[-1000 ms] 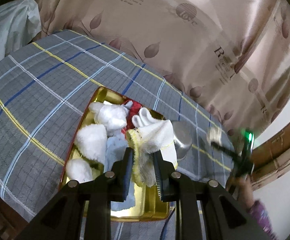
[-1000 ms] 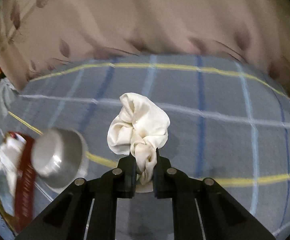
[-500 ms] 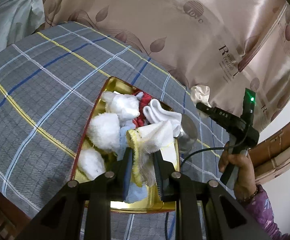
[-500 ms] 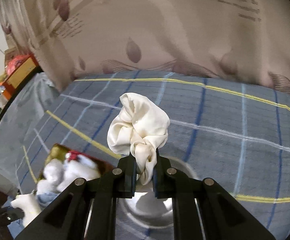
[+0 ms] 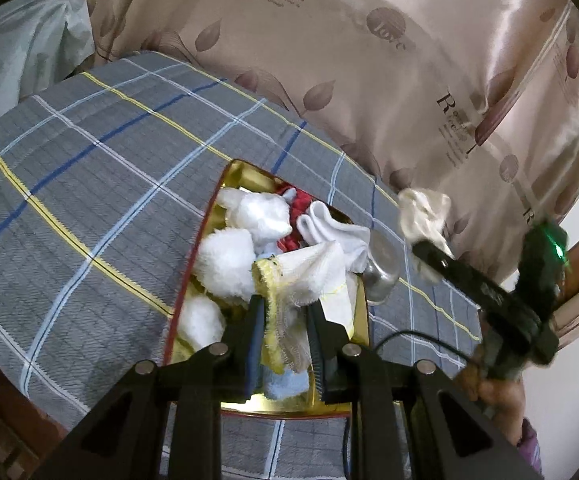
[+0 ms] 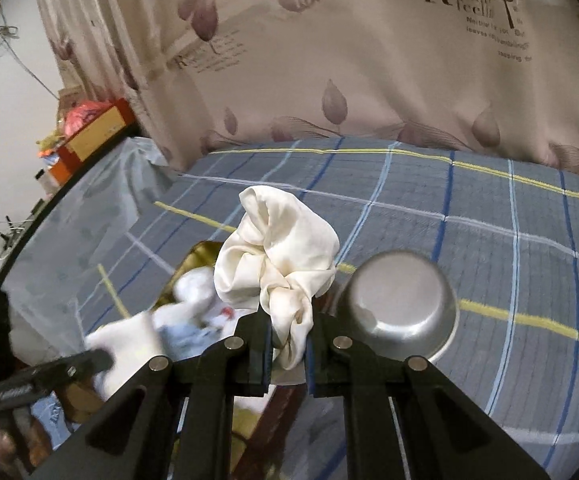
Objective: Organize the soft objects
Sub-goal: 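Lower the cloth into the gold tin with the left gripper while the right carries the scrunchie toward it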
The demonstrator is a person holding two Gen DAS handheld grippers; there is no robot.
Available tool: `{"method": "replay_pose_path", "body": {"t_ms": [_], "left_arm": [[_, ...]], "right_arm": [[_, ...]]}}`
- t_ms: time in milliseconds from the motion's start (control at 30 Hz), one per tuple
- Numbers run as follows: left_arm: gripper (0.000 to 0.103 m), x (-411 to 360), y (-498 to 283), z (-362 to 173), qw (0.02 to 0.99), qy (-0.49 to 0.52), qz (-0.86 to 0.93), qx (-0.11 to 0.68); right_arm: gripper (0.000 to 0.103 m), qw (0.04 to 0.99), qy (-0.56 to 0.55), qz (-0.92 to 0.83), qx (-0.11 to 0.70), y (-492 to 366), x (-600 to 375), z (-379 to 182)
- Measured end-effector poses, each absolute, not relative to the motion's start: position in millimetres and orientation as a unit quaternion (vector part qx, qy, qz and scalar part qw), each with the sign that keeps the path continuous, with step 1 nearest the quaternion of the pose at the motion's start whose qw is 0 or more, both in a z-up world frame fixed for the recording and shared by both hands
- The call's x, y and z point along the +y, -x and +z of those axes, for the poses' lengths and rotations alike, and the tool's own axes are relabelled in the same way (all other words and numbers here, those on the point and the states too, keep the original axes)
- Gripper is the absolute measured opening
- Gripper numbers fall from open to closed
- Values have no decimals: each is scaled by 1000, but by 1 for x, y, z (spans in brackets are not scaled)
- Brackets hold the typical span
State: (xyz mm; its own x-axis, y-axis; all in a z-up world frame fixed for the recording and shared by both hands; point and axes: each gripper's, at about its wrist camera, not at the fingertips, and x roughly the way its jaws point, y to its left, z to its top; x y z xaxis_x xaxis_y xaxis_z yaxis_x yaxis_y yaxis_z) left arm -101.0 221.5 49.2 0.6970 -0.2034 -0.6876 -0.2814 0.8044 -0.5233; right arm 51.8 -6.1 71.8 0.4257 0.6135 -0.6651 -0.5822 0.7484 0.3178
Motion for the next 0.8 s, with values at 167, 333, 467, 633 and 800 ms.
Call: {"method": "replay_pose_path", "body": {"t_ms": [167,333,467,633,800], "left_arm": [[20,227,106,49,867,311,29,389],[20,230,114,46,868,300,38,394],[22,231,120,43,874,273,52,399],[24,228,121,35,874,246,62,414],[29,223,121,24,868,228,62,436]], "right_arm": [[11,843,-31,362,398,-23,-15,76],[11,845,-28,366,389,10,-23,80],[11,846,-24,369,384,31,-30,83],[11,847,-26,364,385,46,-37,83],[11,848,-26,359,389,55,-41,82]]}}
